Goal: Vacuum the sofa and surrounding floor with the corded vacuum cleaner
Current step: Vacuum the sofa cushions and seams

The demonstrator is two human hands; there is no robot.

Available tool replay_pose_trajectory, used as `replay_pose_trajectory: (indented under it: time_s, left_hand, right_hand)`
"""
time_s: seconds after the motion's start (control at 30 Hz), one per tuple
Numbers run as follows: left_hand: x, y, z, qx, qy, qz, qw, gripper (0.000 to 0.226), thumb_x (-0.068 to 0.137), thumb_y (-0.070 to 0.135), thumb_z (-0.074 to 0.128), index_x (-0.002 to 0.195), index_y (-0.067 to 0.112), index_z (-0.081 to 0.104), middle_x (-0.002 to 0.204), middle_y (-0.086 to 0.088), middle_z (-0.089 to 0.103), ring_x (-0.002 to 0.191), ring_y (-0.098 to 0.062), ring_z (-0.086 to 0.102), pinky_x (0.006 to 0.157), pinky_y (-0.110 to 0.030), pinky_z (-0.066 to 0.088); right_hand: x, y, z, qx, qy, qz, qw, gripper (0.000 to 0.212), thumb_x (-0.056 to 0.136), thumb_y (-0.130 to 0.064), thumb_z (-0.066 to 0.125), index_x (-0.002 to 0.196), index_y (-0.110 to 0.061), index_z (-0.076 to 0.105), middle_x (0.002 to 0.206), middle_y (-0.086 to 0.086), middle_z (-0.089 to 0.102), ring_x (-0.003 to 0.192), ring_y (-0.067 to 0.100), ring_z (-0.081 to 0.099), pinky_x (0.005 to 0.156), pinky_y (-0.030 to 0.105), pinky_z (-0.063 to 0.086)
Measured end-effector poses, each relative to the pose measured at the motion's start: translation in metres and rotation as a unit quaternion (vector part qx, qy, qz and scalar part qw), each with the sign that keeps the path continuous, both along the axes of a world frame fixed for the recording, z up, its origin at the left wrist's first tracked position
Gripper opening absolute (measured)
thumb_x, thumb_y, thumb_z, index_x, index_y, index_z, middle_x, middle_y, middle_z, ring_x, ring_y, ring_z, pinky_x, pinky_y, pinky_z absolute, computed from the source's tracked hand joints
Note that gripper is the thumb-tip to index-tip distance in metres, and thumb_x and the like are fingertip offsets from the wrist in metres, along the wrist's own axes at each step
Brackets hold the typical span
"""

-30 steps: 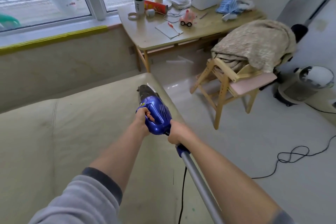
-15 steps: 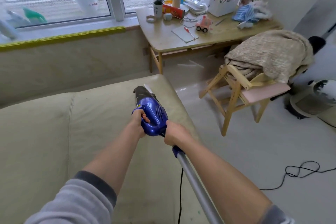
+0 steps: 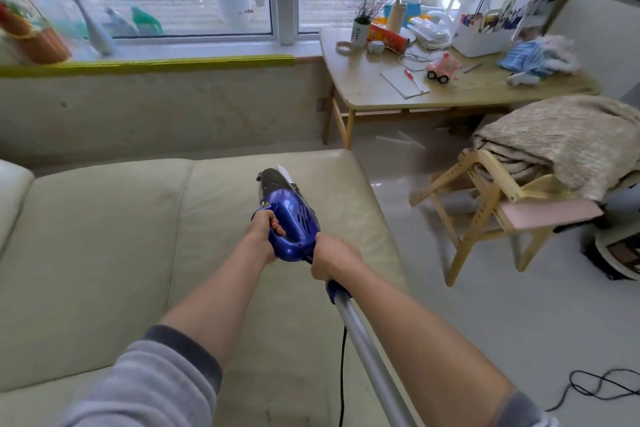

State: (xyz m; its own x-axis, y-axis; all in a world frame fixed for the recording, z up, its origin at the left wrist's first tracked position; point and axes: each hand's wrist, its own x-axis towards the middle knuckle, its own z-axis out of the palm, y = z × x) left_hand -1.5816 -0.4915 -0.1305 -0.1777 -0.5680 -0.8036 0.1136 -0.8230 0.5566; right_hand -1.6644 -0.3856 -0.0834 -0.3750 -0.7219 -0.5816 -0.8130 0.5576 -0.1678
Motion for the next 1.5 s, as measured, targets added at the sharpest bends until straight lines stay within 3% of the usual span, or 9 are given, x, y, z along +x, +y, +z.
replay_pose_trajectory:
  time_s: [0.27, 0.37, 0.47, 0.67, 1.03, 1.33, 1.5]
  left_hand:
    - [0.047, -0.009, -0.005, -0.011, 0.010, 0.045, 0.999, 0.028, 0.080, 0.005, 0.035, 0.056, 0.018, 0.031, 0.034, 0.006, 0.034, 0.025, -0.007, 0.031, 0.045, -0.021, 0.028]
    - [0.068, -0.015, -0.007, -0.014, 0.015, 0.069, 0.997, 0.027, 0.080, 0.004, 0.033, 0.057, 0.018, 0.030, 0.035, 0.007, 0.033, 0.025, -0.006, 0.030, 0.037, -0.014, 0.029]
    - [0.091, -0.021, -0.008, -0.010, 0.018, 0.087, 0.996, 0.028, 0.081, 0.004, 0.034, 0.057, 0.019, 0.030, 0.036, 0.007, 0.032, 0.026, -0.005, 0.029, 0.033, -0.009, 0.027]
    - [0.121, -0.027, -0.003, -0.016, -0.001, 0.096, 0.995, 0.028, 0.081, 0.005, 0.035, 0.057, 0.019, 0.030, 0.034, 0.007, 0.032, 0.026, -0.006, 0.029, 0.040, -0.018, 0.028]
    - [0.176, -0.038, -0.001, -0.019, -0.004, 0.134, 0.991, 0.026, 0.080, 0.005, 0.037, 0.058, 0.018, 0.034, 0.039, 0.005, 0.034, 0.032, -0.007, 0.030, 0.042, -0.017, 0.031]
    - [0.198, -0.044, -0.004, -0.021, -0.009, 0.157, 0.987, 0.023, 0.077, 0.004, 0.032, 0.058, 0.018, 0.031, 0.035, 0.006, 0.031, 0.028, -0.006, 0.029, 0.037, -0.012, 0.029]
    - [0.181, -0.040, -0.002, -0.018, 0.009, 0.172, 0.985, 0.025, 0.078, 0.002, 0.030, 0.058, 0.016, 0.029, 0.033, 0.006, 0.029, 0.025, -0.006, 0.027, 0.034, -0.008, 0.027]
  right_hand:
    - [0.037, -0.017, -0.001, 0.014, 0.009, 0.059, 0.998, 0.038, 0.088, -0.013, 0.049, 0.125, -0.013, 0.045, 0.104, 0.005, 0.055, 0.099, 0.026, 0.057, 0.070, 0.030, 0.040]
    - [0.055, -0.025, -0.002, 0.009, 0.014, 0.084, 0.996, 0.036, 0.089, -0.013, 0.049, 0.125, -0.013, 0.046, 0.108, 0.006, 0.058, 0.092, 0.025, 0.054, 0.070, 0.030, 0.039]
    - [0.072, -0.034, -0.005, 0.000, 0.016, 0.107, 0.994, 0.034, 0.089, -0.013, 0.049, 0.124, -0.012, 0.047, 0.103, 0.005, 0.056, 0.099, 0.025, 0.059, 0.068, 0.030, 0.040]
    - [0.099, -0.048, -0.003, 0.003, 0.011, 0.132, 0.991, 0.034, 0.090, -0.012, 0.047, 0.124, -0.011, 0.046, 0.097, 0.003, 0.050, 0.089, 0.024, 0.053, 0.070, 0.030, 0.039]
    - [0.149, -0.069, -0.005, -0.005, 0.023, 0.166, 0.986, 0.032, 0.090, -0.014, 0.049, 0.121, -0.011, 0.048, 0.096, 0.005, 0.052, 0.085, 0.024, 0.051, 0.067, 0.030, 0.040]
    - [0.167, -0.077, -0.007, -0.013, 0.012, 0.179, 0.984, 0.036, 0.090, -0.013, 0.049, 0.126, -0.011, 0.045, 0.107, 0.006, 0.055, 0.098, 0.027, 0.057, 0.069, 0.031, 0.040]
    - [0.150, -0.077, -0.001, -0.021, 0.027, 0.175, 0.984, 0.035, 0.090, -0.013, 0.049, 0.125, -0.013, 0.046, 0.101, 0.005, 0.054, 0.089, 0.025, 0.053, 0.069, 0.031, 0.041]
